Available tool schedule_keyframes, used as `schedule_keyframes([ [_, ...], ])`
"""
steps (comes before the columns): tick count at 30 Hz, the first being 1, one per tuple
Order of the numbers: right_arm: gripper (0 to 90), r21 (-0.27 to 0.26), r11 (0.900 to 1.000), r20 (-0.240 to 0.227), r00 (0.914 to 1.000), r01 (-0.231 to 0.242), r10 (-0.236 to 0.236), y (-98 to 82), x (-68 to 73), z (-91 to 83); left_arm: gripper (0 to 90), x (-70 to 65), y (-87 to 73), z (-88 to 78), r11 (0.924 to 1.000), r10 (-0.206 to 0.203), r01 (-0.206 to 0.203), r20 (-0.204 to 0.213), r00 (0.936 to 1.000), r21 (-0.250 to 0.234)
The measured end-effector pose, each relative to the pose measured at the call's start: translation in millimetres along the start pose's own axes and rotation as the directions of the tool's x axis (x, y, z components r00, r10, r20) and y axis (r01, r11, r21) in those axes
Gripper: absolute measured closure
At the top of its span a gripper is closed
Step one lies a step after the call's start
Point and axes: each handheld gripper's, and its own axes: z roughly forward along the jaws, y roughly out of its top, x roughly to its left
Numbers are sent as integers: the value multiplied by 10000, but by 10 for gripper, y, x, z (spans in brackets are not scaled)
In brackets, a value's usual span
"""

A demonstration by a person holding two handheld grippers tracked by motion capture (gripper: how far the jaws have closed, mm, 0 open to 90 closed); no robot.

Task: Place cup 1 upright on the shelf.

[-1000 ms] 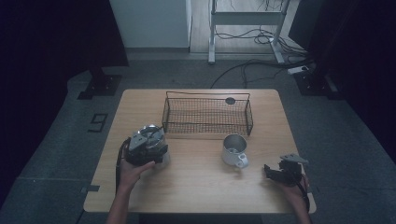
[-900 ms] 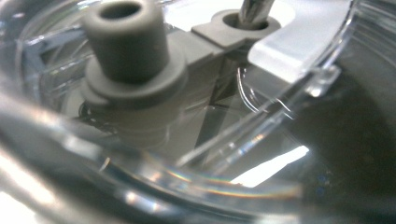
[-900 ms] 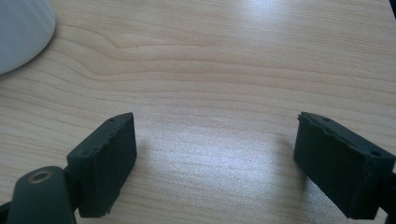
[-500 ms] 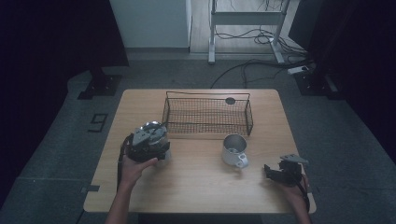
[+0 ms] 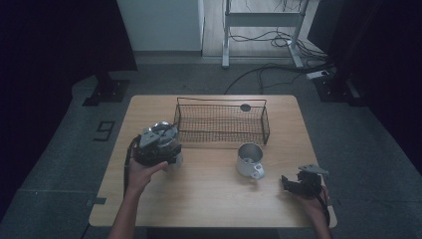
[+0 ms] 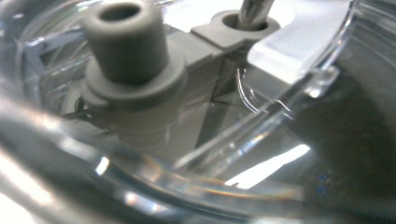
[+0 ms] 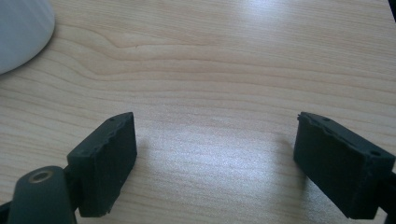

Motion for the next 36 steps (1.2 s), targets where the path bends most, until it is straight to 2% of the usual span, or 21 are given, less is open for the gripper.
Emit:
schedule_keyframes([
  [16, 137, 0, 10000, 56, 10000, -43, 43, -1, 1, -2, 39, 51, 61, 32, 9999, -129, 129, -45, 9999, -49],
  [22, 136, -1, 10000, 57, 10000, -43, 43, -1, 1, -2, 39, 38, 79, 77, 10000, -62, 63, -68, 10000, 42],
  [29, 137, -1, 10000, 61, 10000, -43, 43, -1, 0, -2, 39, 34, 113, 122, 9997, -172, 171, 28, 9998, 159],
  [36, 137, -1, 10000, 66, 10000, -42, 42, -1, 1, -1, 39, 41, 159, 140, 9998, -185, 185, 19, 9998, 116],
])
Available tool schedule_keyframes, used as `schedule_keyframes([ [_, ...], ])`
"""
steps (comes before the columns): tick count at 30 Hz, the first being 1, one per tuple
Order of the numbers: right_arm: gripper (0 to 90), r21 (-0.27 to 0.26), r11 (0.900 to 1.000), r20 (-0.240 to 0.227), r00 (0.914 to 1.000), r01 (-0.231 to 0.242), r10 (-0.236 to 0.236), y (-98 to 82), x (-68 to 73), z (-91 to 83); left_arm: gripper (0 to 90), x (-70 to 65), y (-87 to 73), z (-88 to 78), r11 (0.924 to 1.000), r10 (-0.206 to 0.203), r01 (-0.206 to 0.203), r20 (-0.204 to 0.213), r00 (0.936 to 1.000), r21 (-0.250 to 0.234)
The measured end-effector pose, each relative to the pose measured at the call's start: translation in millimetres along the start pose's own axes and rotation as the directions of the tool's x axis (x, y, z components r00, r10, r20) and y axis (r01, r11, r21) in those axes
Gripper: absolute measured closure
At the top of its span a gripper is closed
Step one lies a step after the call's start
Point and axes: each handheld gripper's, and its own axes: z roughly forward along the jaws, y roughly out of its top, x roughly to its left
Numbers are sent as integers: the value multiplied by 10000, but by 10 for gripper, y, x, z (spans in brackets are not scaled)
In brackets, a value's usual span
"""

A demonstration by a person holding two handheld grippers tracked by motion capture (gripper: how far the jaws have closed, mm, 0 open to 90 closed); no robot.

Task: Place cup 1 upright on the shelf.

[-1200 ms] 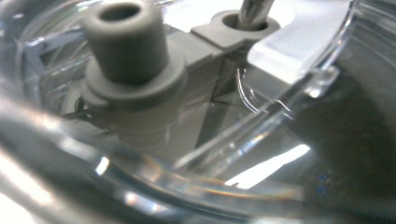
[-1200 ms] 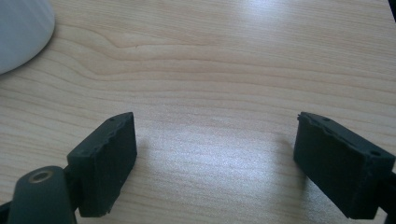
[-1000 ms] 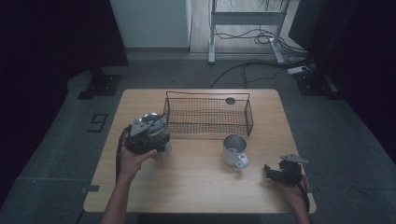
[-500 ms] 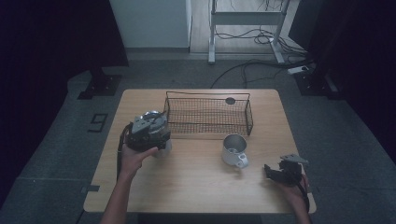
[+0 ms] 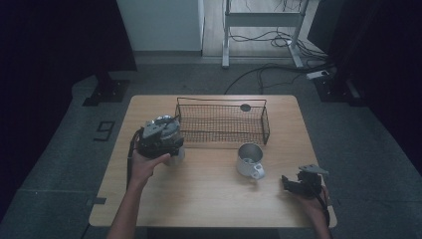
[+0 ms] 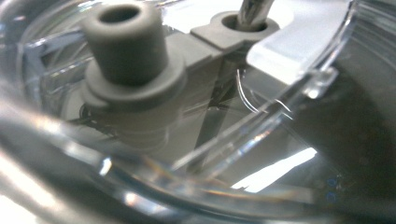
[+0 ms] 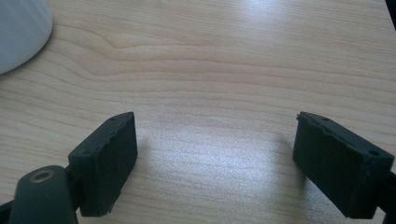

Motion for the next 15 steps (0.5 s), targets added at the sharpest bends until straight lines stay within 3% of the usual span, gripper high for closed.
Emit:
schedule_keyframes([
  [15, 137, 1, 10000, 5, 10000, 2, -2, 0, 0, 0, 39, 14, 60, 96, 9999, -71, 72, -87, 9999, 117],
])
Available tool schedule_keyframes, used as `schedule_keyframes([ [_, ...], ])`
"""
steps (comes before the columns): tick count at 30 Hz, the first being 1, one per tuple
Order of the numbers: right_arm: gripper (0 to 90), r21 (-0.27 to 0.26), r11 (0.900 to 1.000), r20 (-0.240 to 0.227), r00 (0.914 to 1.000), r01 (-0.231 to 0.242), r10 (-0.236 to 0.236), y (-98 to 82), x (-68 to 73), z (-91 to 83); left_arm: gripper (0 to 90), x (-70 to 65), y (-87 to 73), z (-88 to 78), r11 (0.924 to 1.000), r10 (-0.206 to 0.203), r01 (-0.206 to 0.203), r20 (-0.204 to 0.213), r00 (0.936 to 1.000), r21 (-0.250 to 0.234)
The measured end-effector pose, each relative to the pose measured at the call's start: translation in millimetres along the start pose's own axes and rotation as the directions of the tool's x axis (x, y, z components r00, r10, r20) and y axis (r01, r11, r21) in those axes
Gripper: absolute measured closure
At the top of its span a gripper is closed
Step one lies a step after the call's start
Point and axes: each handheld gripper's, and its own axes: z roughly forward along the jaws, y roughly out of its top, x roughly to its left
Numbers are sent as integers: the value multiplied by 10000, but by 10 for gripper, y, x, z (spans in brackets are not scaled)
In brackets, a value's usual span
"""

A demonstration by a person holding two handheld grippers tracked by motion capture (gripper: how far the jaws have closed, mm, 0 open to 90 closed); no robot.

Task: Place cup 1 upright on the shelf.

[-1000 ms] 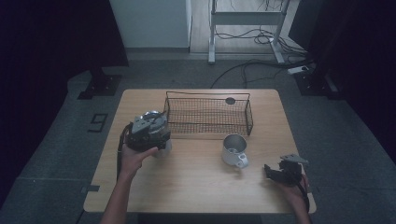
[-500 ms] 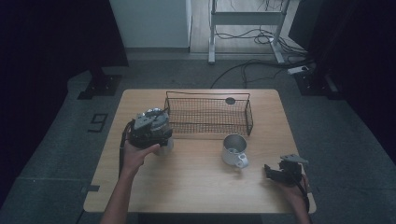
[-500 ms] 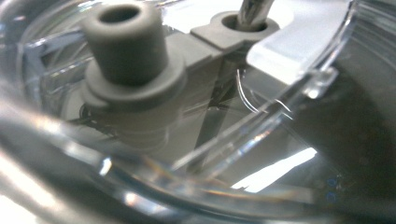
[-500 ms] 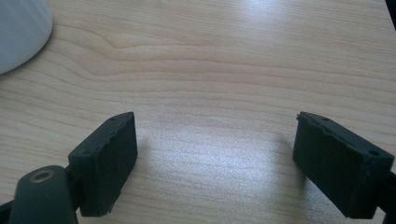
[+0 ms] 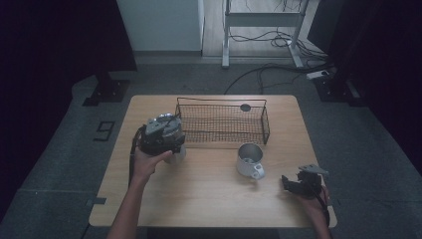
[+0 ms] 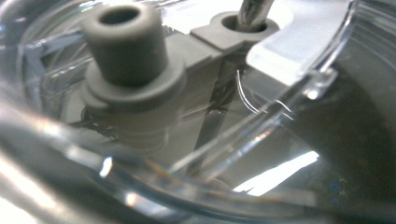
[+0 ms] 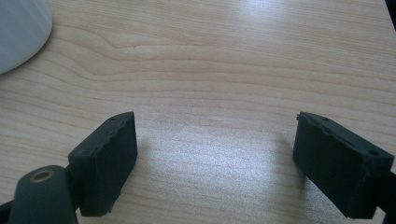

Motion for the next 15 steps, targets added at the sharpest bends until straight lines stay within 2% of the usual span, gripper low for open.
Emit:
schedule_keyframes([
  [15, 137, -2, 10000, 9, 10000, 4, -4, 0, 0, 0, 39, 12, 103, 33, 9999, 25, -25, -25, 10000, -110],
])
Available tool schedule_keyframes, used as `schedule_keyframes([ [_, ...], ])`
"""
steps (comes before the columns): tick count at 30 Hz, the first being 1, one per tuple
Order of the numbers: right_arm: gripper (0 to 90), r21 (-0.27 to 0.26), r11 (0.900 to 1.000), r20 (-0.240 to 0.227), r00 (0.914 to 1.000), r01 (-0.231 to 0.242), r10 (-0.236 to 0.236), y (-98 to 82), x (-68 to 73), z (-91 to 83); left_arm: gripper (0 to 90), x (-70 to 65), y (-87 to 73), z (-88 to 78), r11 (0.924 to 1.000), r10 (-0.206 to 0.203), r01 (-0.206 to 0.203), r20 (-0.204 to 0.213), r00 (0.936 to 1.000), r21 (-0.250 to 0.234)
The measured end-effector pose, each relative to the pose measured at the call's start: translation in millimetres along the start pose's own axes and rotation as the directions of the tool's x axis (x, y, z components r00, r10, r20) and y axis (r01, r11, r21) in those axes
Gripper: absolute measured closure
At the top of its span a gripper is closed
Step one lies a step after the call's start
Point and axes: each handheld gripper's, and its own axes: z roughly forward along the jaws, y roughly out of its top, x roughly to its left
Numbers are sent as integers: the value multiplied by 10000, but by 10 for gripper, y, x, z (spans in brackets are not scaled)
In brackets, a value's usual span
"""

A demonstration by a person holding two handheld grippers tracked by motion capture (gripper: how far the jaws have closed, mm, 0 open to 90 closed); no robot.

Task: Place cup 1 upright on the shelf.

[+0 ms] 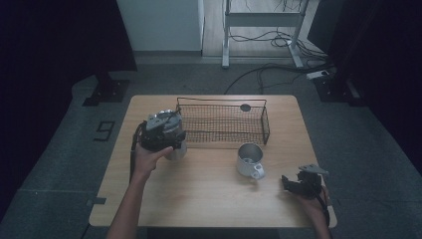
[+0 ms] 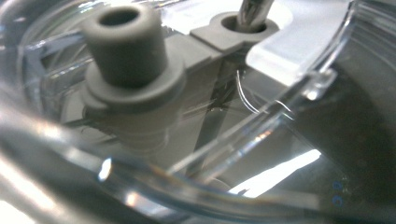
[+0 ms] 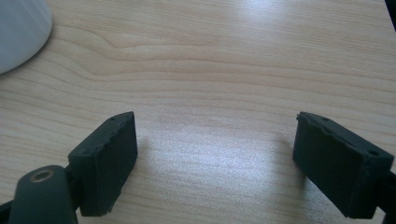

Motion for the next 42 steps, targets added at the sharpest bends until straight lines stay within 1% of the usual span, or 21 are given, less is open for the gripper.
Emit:
schedule_keyframes([
  [2, 138, 0, 10000, -1, 10000, -3, 3, 0, 0, 0, 39, -9, 19, 7, 10000, 57, -57, 10, 10000, -25],
  [5, 137, -3, 10000, 1, 10000, -9, 9, 0, 1, 0, 39, -11, 36, 20, 10000, 36, -36, 57, 10000, -40],
  [9, 138, -5, 10000, 6, 10000, -11, 11, 0, 1, 1, 39, -16, 64, 39, 10000, 92, -91, 20, 10000, -16],
  [12, 139, -1, 10000, 12, 10000, -20, 20, 0, 1, 0, 39, -7, 87, 43, 10000, 44, -43, 74, 10000, -79],
  [19, 140, -3, 10000, 18, 10000, -25, 25, 0, 2, 0, 39, 0, 153, 71, 9999, -12, 12, 58, 10000, -133],
  [22, 141, -12, 10000, 22, 10000, 6, -6, 0, -1, 0, 39, -2, 180, 79, 9998, -69, 72, 165, 9998, -173],
  [26, 143, -6, 10000, 30, 10000, -6, 6, 0, 0, -1, 39, -23, 228, 100, 9998, 25, -22, 147, 9999, -187],
  [32, 144, 5, 10000, 26, 10000, 22, -22, -1, -3, -3, 39, -31, 282, 117, 9997, -14, 20, 224, 9997, -251],
  [37, 146, -8, 10000, 38, 10000, -2, 2, -1, -1, -2, 39, -14, 305, 149, 9998, 3, -1, 107, 9999, -192],
  [42, 148, -29, 10000, 55, 10000, -9, 10, -4, 0, -4, 40, 19, 335, 182, 9997, -106, 108, 88, 9999, -197],
])
